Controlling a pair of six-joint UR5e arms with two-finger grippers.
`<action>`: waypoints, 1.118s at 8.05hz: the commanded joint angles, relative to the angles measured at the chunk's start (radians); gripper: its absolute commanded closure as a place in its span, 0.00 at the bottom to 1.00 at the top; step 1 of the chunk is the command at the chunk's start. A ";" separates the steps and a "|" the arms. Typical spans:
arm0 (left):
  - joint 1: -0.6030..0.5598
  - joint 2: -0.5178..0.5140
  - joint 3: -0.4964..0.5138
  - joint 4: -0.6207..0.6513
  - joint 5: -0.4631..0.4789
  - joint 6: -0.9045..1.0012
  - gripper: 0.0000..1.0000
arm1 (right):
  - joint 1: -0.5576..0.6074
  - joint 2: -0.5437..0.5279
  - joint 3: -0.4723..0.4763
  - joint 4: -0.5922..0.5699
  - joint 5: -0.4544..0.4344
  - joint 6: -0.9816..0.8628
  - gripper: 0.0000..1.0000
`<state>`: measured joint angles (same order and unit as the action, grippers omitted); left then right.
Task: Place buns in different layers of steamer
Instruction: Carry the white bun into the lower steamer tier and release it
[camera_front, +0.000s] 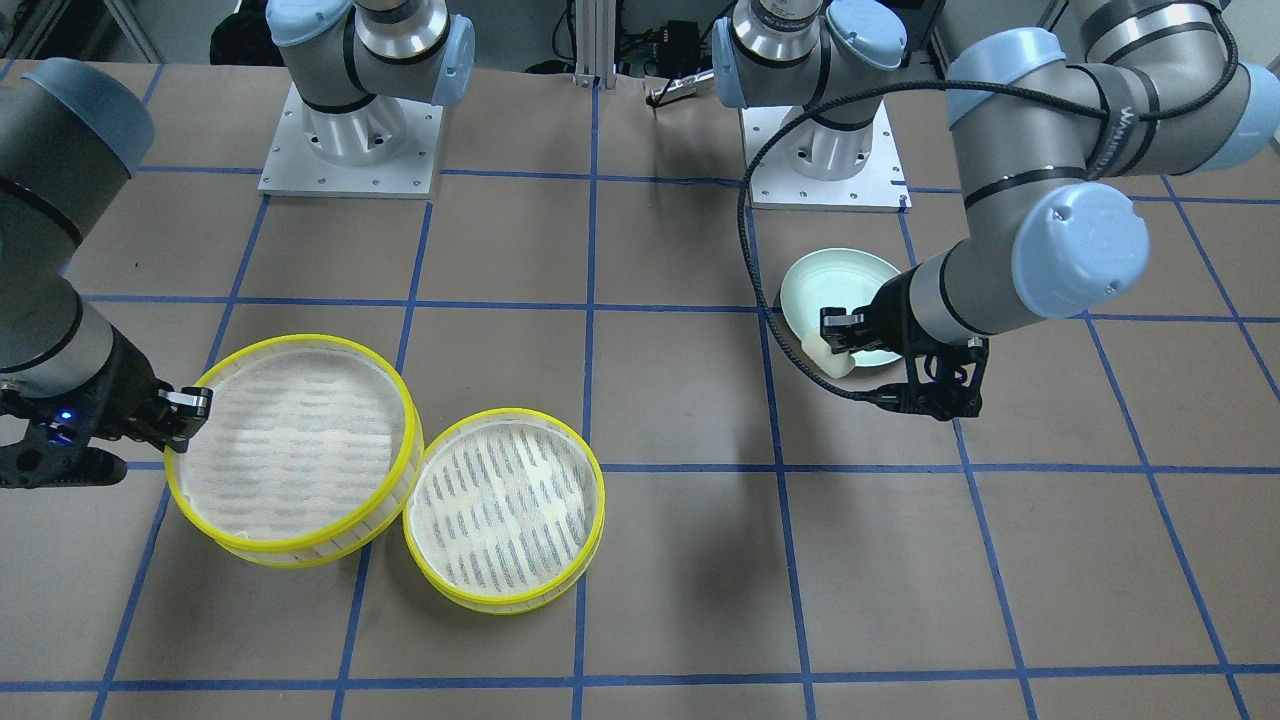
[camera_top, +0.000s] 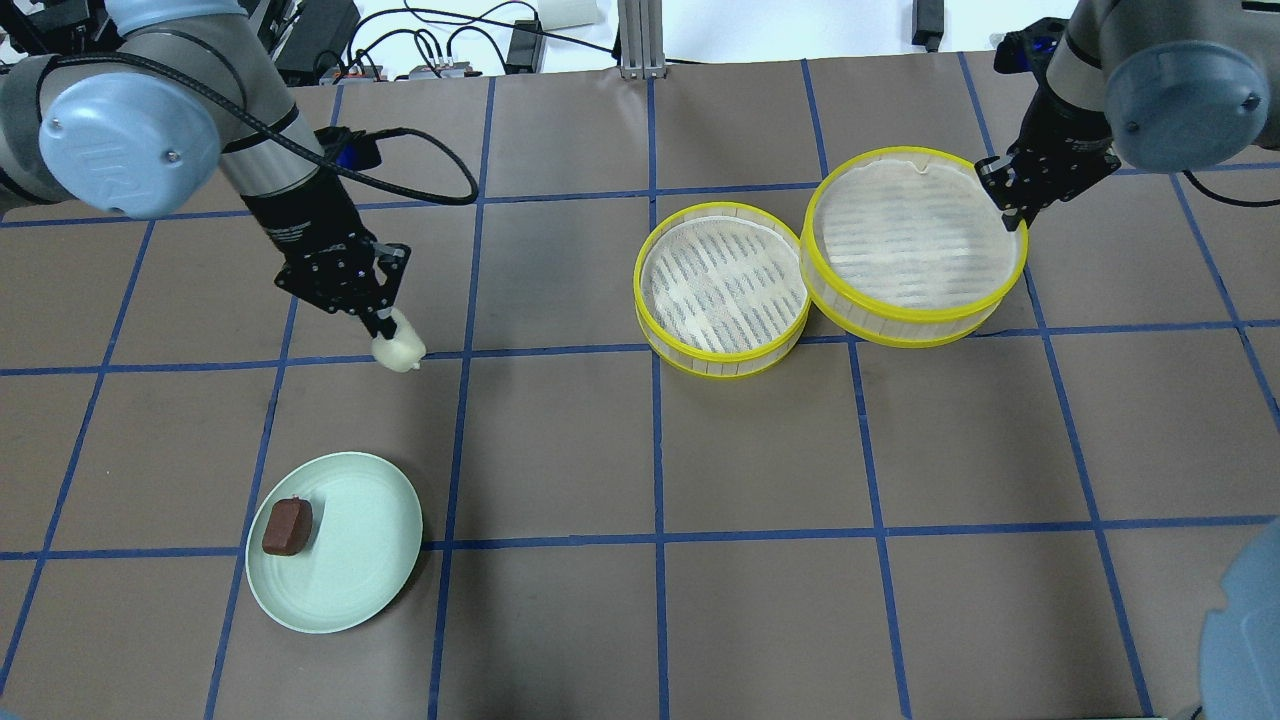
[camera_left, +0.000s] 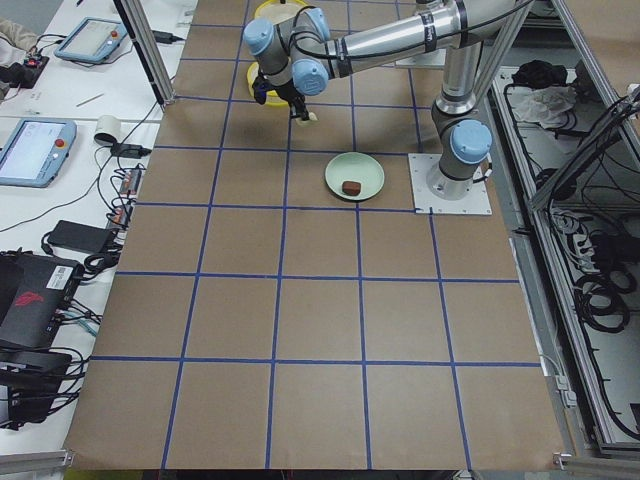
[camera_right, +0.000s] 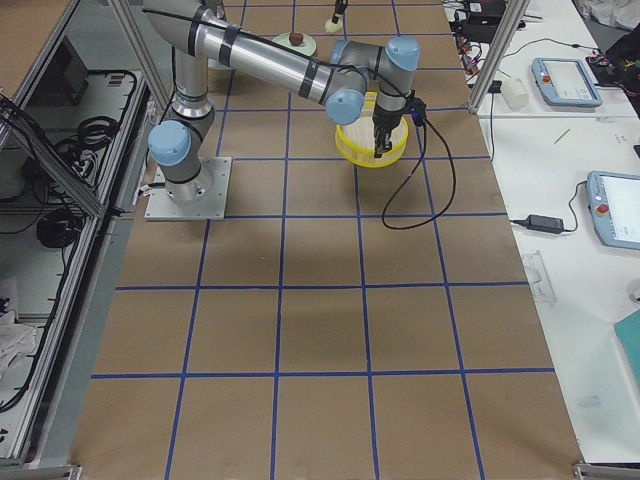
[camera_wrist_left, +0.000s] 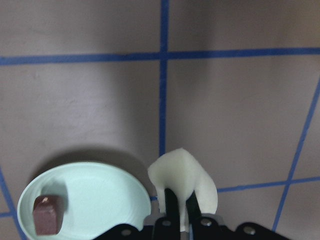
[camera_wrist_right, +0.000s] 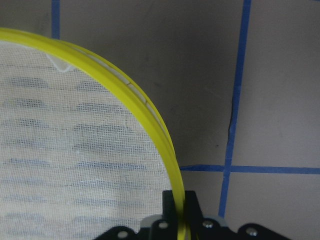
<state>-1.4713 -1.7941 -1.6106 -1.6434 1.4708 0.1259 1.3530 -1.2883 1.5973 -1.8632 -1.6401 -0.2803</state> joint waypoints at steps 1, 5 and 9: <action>-0.142 -0.011 0.005 0.248 -0.119 -0.099 1.00 | -0.032 0.001 0.004 0.001 -0.007 -0.043 0.89; -0.242 -0.097 -0.008 0.483 -0.375 -0.244 1.00 | -0.034 0.000 0.010 0.013 -0.007 -0.037 0.90; -0.261 -0.246 -0.006 0.726 -0.469 -0.281 1.00 | -0.034 0.000 0.010 0.021 -0.006 -0.031 0.90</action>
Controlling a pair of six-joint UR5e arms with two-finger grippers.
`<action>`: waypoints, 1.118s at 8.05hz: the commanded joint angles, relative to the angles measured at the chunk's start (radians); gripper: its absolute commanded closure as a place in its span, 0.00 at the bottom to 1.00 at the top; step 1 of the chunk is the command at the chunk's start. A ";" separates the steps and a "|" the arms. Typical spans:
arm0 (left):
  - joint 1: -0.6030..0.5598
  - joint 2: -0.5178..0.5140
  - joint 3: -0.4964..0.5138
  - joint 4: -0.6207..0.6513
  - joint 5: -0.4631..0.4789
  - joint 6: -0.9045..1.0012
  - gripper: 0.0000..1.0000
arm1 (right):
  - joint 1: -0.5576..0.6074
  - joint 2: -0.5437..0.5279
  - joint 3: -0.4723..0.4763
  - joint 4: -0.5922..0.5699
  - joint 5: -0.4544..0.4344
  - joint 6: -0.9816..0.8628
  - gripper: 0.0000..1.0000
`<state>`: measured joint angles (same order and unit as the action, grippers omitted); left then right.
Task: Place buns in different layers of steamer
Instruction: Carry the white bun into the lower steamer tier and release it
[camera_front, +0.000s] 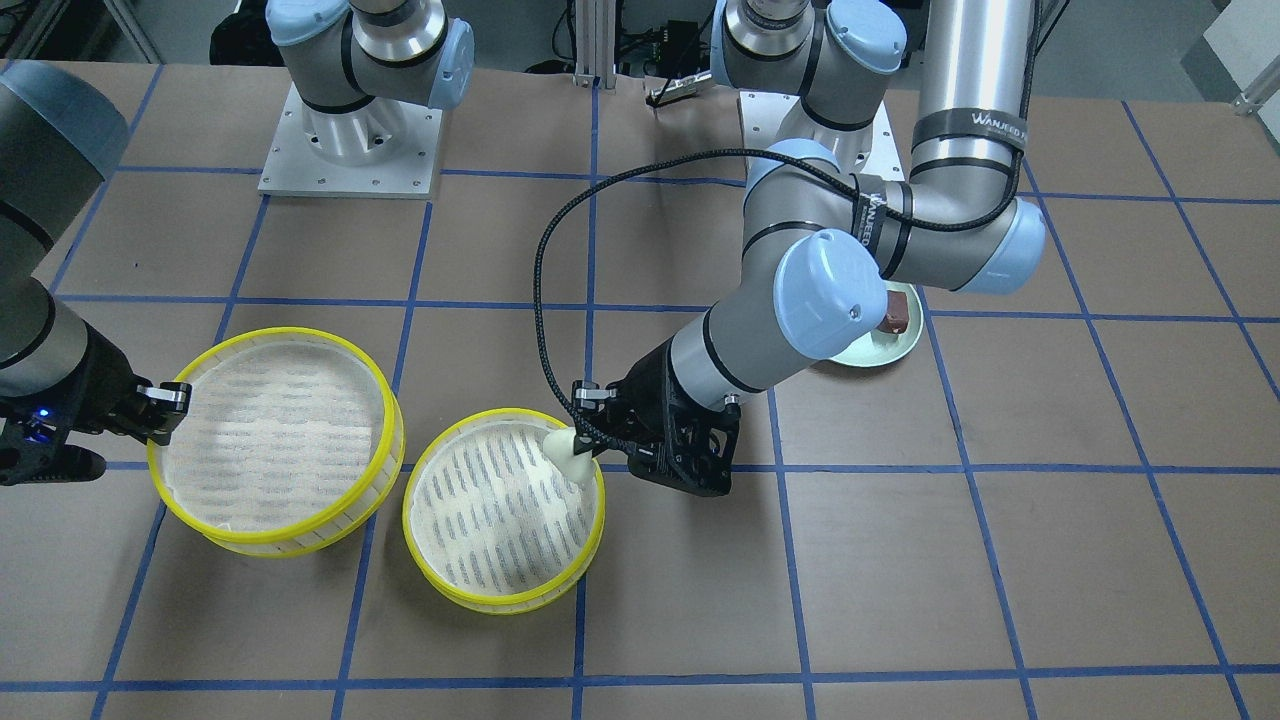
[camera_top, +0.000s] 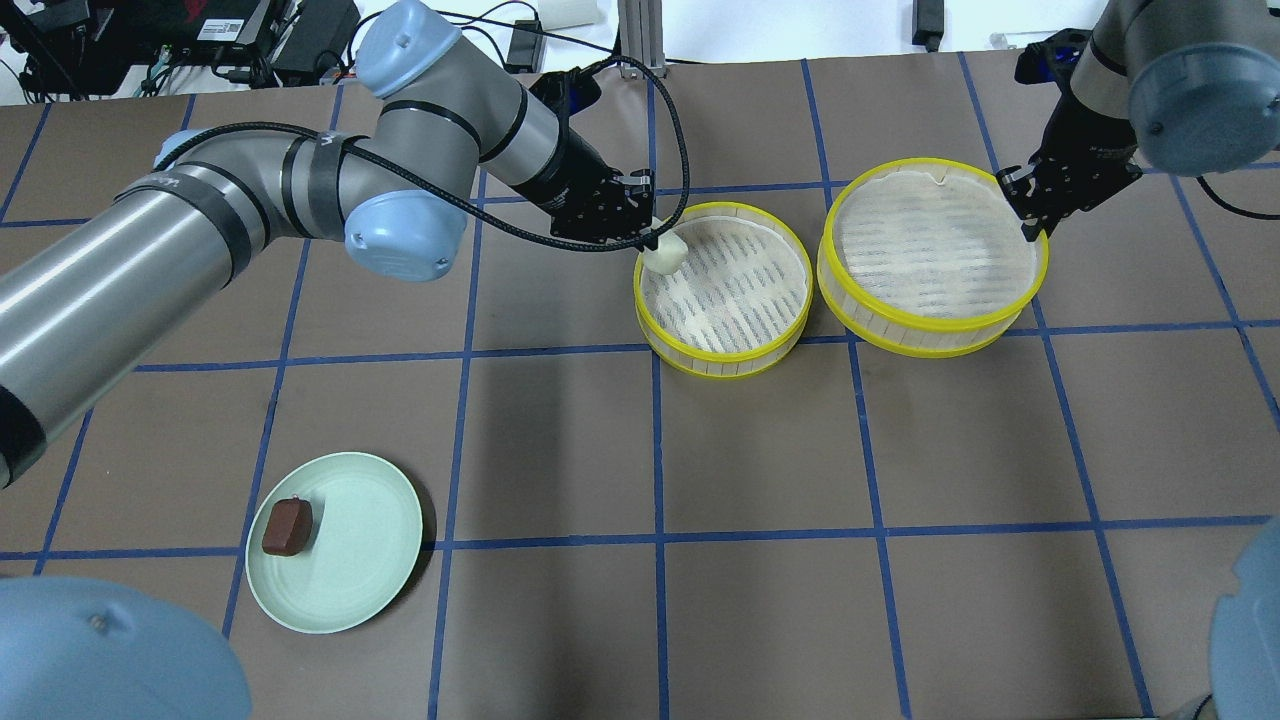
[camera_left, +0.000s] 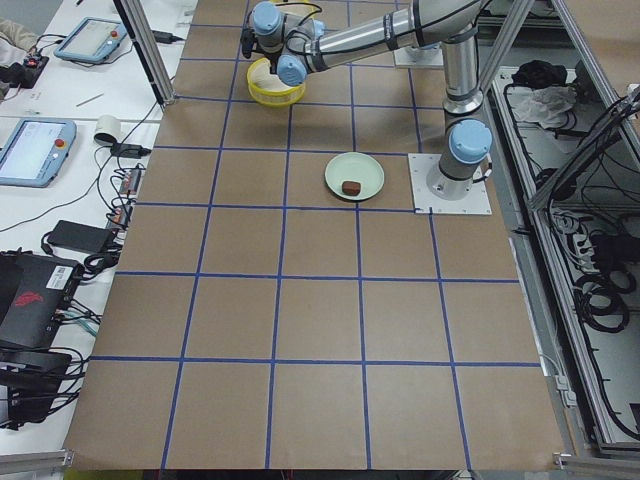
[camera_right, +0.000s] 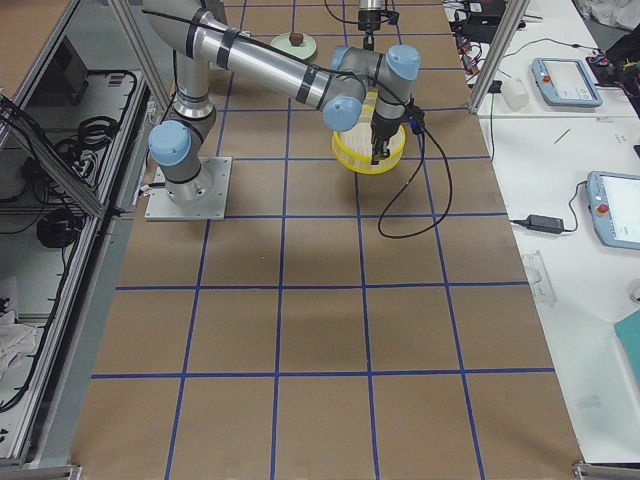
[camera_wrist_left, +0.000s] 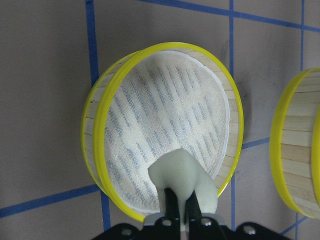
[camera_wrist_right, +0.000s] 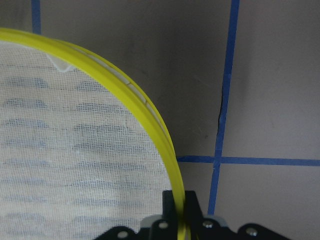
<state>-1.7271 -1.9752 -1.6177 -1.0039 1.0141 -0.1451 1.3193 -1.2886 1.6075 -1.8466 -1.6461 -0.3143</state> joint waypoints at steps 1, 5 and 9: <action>-0.005 -0.100 0.002 0.123 -0.011 -0.010 1.00 | 0.000 0.000 0.000 0.018 -0.001 0.003 0.90; -0.037 -0.172 0.018 0.197 -0.012 -0.169 0.31 | 0.001 0.000 0.000 0.018 0.006 0.007 0.90; -0.080 -0.119 0.047 0.186 0.001 -0.252 0.01 | 0.003 0.000 0.002 0.018 0.014 0.011 0.90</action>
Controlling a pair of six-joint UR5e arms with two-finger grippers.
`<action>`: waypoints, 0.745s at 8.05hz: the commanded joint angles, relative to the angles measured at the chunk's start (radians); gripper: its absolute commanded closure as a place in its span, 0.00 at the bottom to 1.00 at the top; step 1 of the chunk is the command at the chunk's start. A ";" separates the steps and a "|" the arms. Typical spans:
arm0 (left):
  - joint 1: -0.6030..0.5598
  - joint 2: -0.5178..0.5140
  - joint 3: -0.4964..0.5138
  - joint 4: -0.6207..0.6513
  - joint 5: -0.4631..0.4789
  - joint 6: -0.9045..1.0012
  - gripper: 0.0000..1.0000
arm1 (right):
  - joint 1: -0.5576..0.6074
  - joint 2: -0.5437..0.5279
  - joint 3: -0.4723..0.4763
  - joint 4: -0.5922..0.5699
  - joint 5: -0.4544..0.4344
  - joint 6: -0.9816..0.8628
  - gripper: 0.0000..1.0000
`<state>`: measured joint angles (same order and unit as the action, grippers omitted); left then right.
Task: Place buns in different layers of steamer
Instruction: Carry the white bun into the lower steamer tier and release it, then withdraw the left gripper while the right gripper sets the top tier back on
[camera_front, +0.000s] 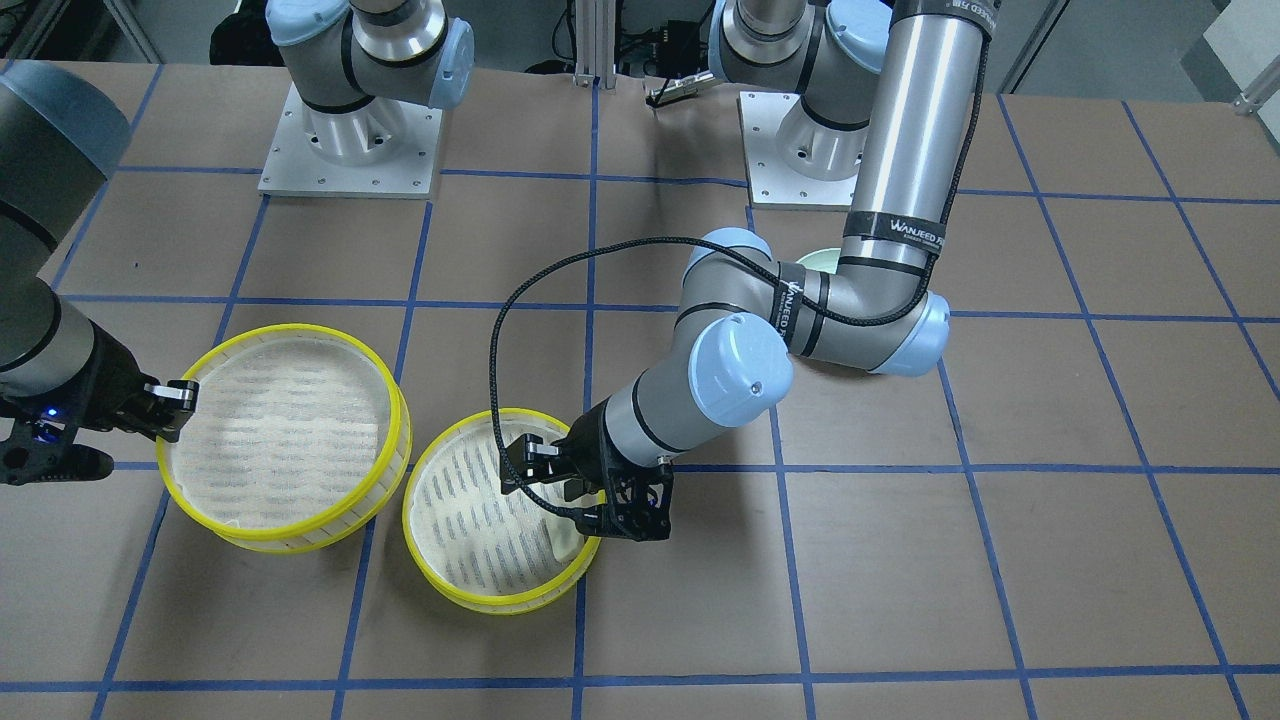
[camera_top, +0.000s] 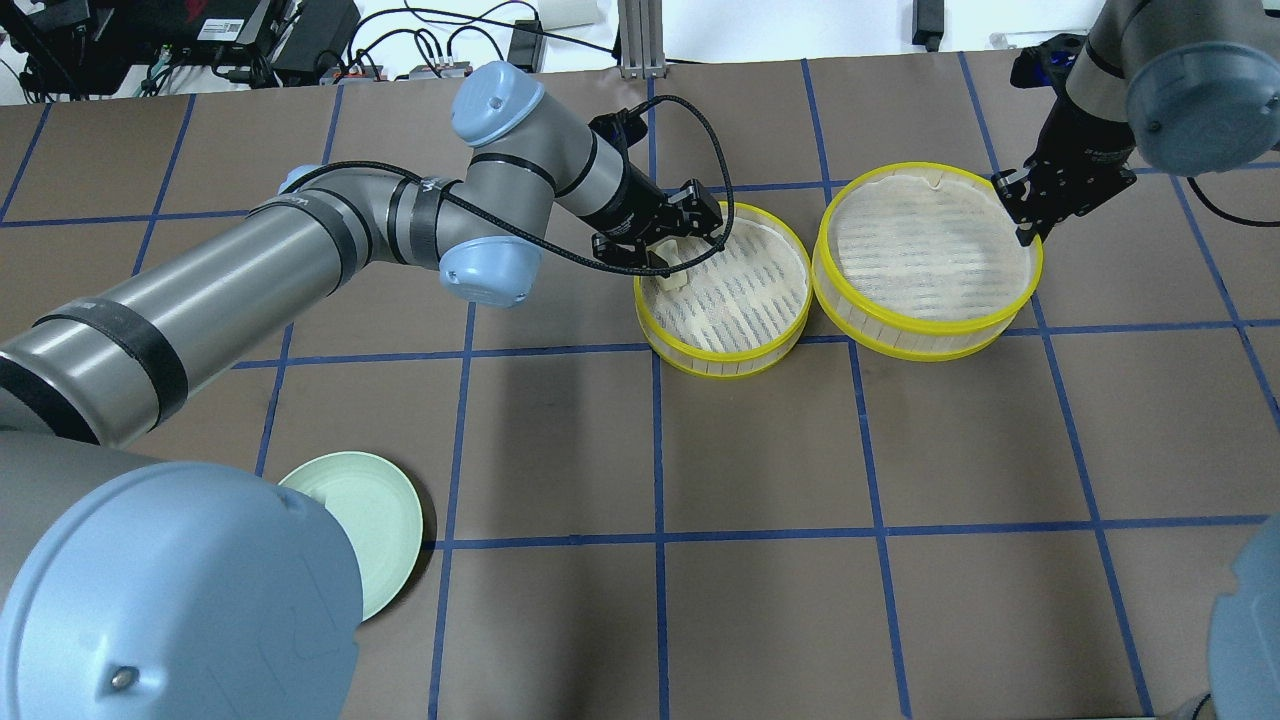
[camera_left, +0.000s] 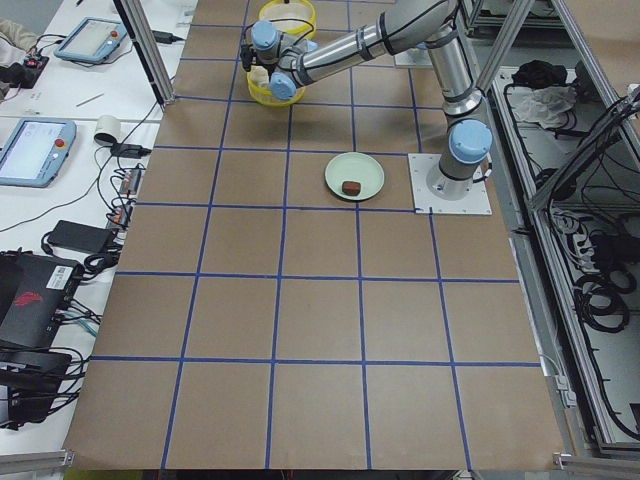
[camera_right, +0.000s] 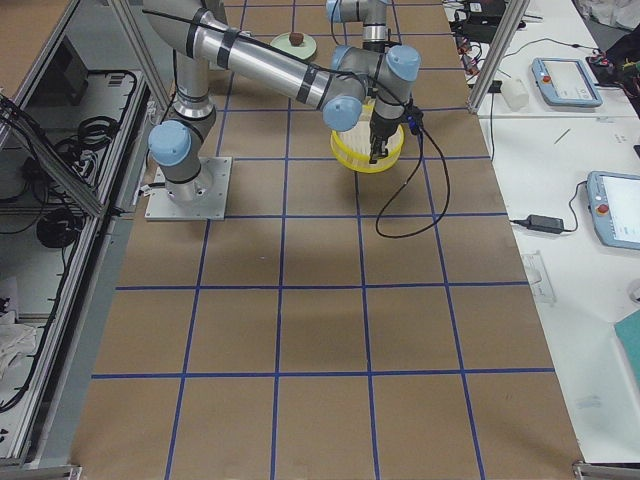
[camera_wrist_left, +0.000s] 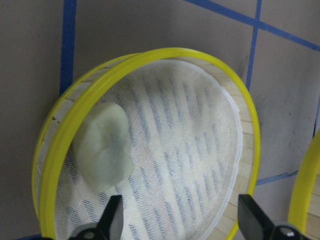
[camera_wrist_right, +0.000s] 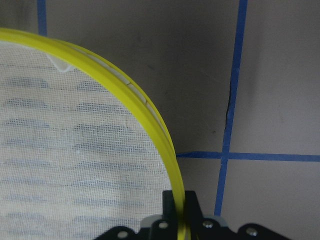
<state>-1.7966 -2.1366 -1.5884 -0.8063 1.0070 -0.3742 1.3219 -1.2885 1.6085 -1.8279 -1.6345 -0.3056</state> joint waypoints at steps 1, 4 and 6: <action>-0.007 0.081 0.019 -0.064 0.018 -0.019 0.00 | 0.003 0.000 0.001 -0.001 0.004 0.016 0.90; 0.049 0.200 0.022 -0.363 0.280 0.174 0.00 | 0.051 0.005 -0.015 -0.010 0.031 0.150 0.90; 0.147 0.303 0.022 -0.579 0.413 0.358 0.00 | 0.150 0.018 -0.016 -0.037 0.048 0.309 0.90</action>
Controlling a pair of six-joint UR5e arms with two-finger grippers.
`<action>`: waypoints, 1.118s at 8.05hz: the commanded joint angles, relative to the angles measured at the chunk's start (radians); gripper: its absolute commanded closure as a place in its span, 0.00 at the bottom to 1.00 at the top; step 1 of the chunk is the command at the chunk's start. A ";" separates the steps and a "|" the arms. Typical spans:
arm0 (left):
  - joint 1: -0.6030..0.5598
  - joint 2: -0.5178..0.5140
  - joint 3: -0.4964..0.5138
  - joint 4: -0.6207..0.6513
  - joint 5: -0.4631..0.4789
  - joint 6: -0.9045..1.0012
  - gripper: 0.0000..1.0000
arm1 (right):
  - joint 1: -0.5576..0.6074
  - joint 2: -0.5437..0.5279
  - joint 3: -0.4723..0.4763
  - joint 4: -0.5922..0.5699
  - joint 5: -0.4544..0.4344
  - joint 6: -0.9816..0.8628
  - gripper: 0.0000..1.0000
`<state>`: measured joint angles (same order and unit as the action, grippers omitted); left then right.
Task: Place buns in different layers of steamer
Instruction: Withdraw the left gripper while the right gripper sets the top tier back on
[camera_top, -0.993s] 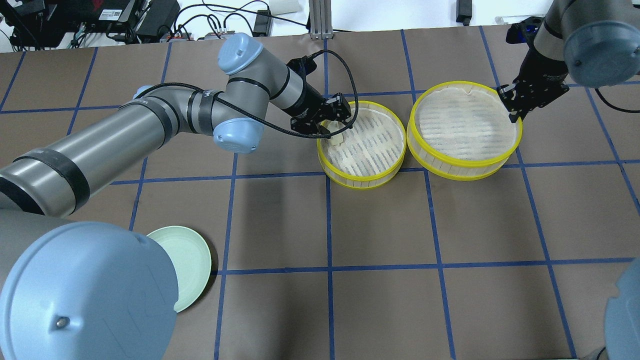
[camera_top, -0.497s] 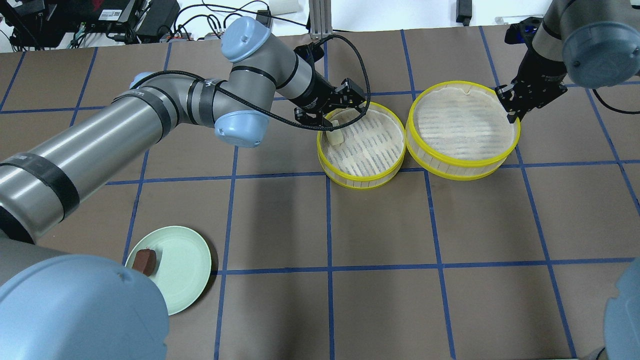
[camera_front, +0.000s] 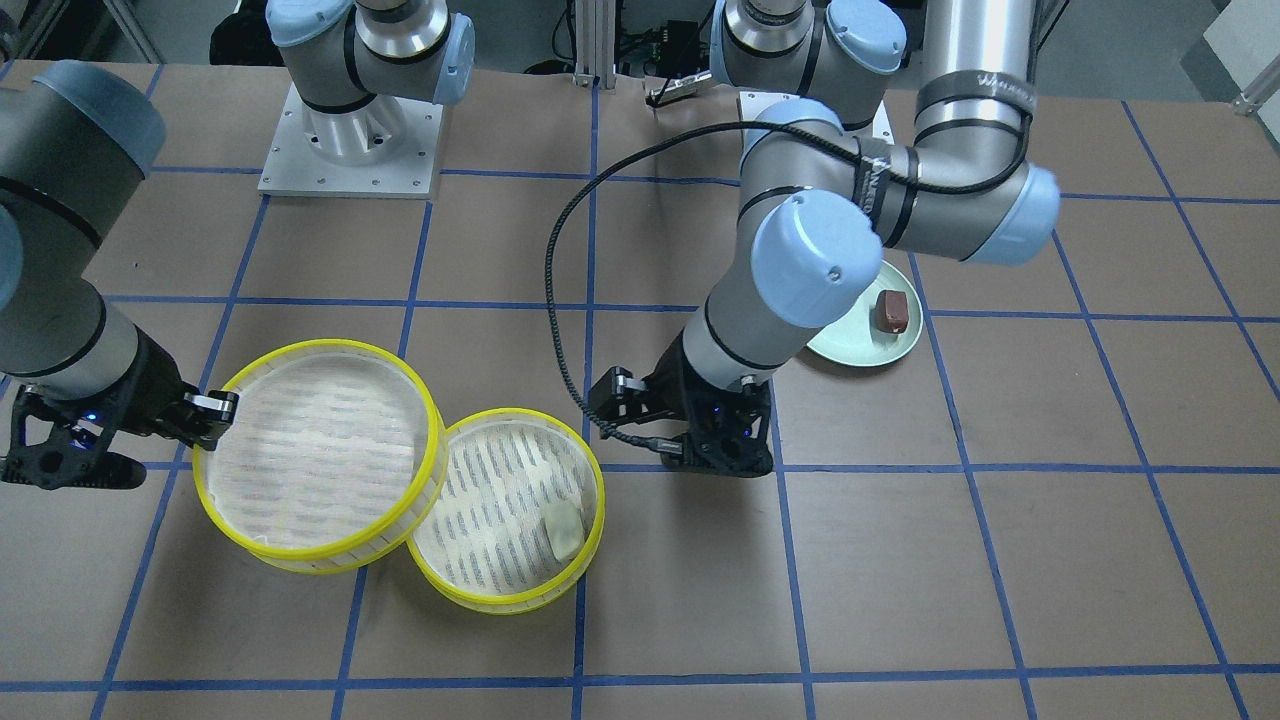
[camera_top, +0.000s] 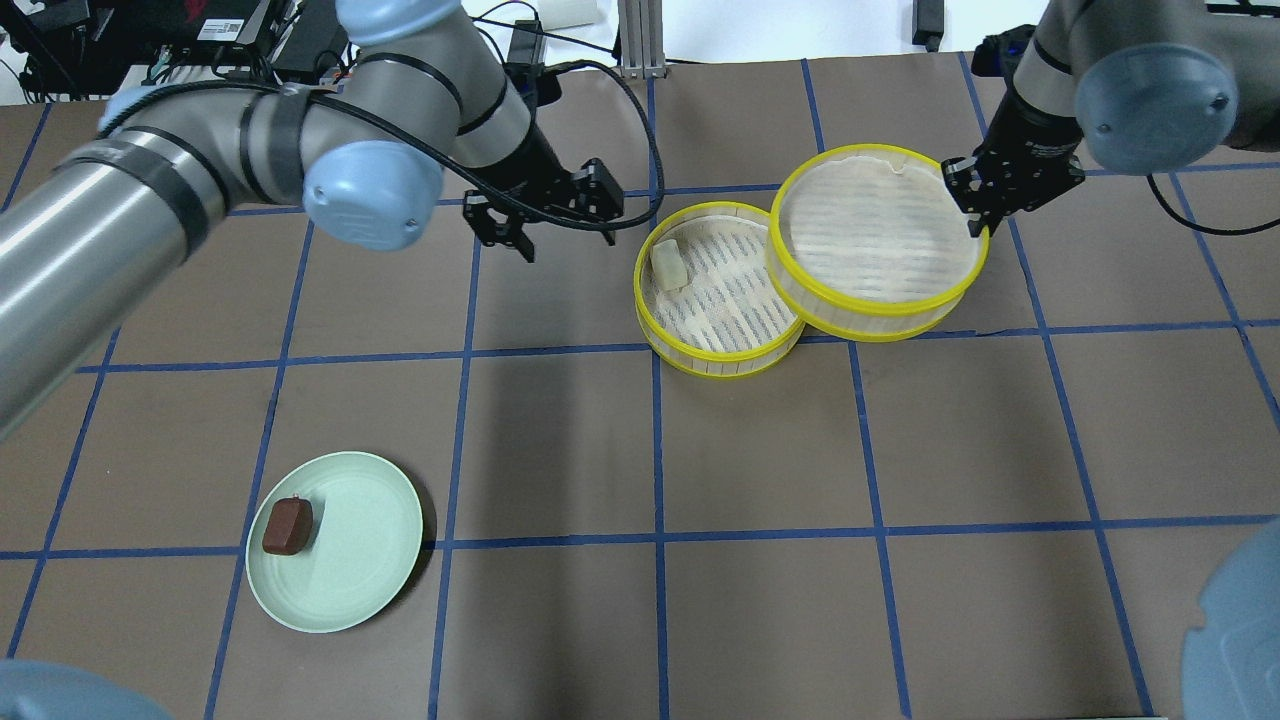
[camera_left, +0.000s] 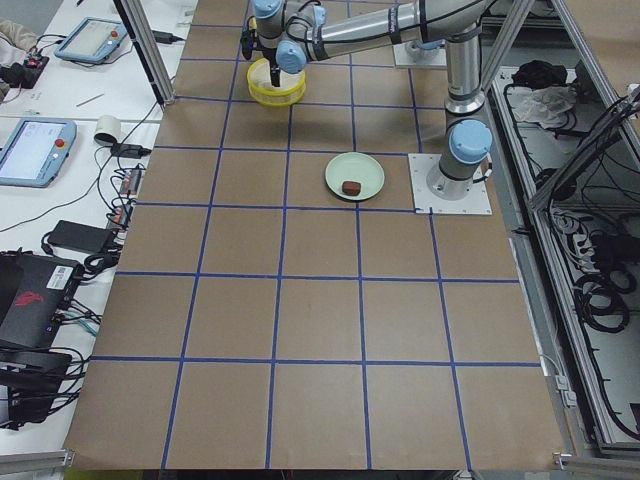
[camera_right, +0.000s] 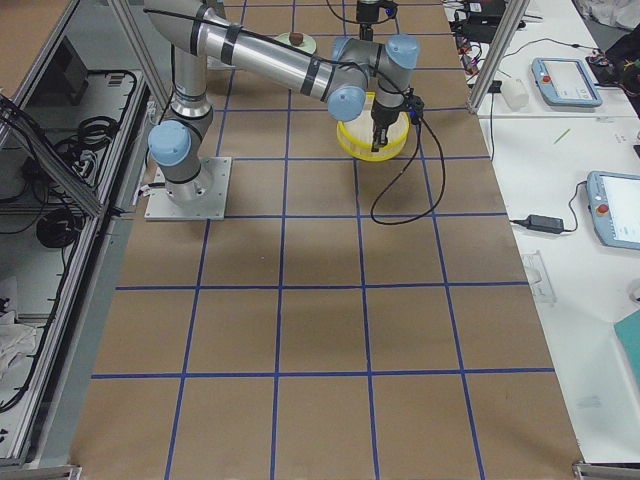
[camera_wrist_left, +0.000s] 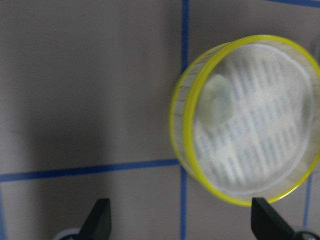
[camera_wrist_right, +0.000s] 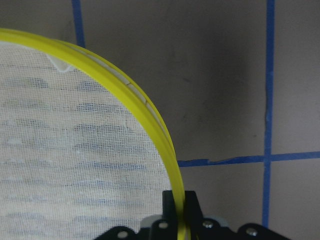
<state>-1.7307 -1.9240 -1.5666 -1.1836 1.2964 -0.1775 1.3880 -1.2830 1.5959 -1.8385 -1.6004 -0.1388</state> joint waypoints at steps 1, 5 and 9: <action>0.106 0.132 -0.001 -0.282 0.217 0.238 0.00 | 0.154 0.036 -0.007 -0.092 0.014 0.256 0.90; 0.270 0.243 -0.055 -0.485 0.322 0.459 0.00 | 0.253 0.105 -0.024 -0.165 0.014 0.413 0.90; 0.425 0.277 -0.306 -0.493 0.387 0.538 0.00 | 0.264 0.114 -0.014 -0.160 0.014 0.400 0.90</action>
<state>-1.3657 -1.6553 -1.7812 -1.6760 1.6279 0.3502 1.6487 -1.1722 1.5789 -2.0027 -1.5859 0.2652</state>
